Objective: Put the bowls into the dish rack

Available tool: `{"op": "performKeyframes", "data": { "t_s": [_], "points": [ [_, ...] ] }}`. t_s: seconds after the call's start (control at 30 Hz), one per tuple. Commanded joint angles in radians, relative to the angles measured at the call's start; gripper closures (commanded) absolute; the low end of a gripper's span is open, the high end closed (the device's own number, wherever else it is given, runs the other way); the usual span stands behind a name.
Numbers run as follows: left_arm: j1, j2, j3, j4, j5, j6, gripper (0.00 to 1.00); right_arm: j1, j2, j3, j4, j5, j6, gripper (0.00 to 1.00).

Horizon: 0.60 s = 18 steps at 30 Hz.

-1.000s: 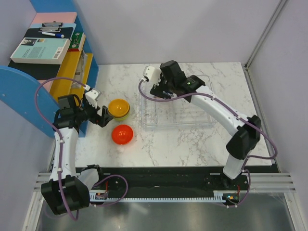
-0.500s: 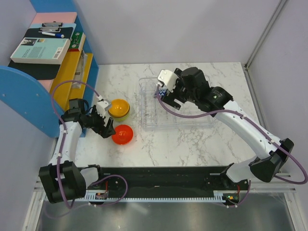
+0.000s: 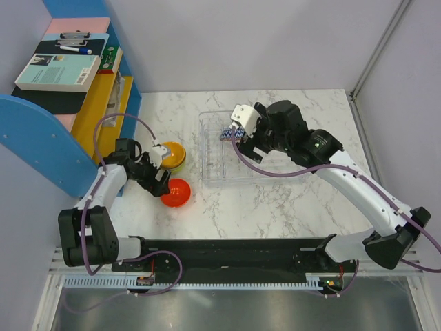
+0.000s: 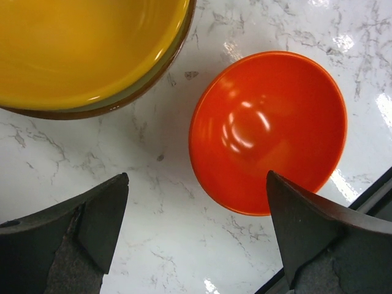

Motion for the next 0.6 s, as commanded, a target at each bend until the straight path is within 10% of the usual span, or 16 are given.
{"op": "performKeyframes", "data": {
  "t_s": [0.0,0.17,0.57],
  "points": [
    [-0.035,0.042,-0.018,0.094,-0.080,-0.048,0.00,0.006,-0.042,-0.014,0.008,-0.043,0.021,0.02],
    [-0.063,0.093,-0.006,0.109,-0.100,-0.057,0.02,0.006,-0.054,-0.018,0.007,-0.049,0.021,0.02],
    [-0.135,0.145,-0.014,0.108,-0.114,-0.068,0.67,0.006,-0.071,-0.034,0.014,-0.057,0.020,0.02]
  ]
}}
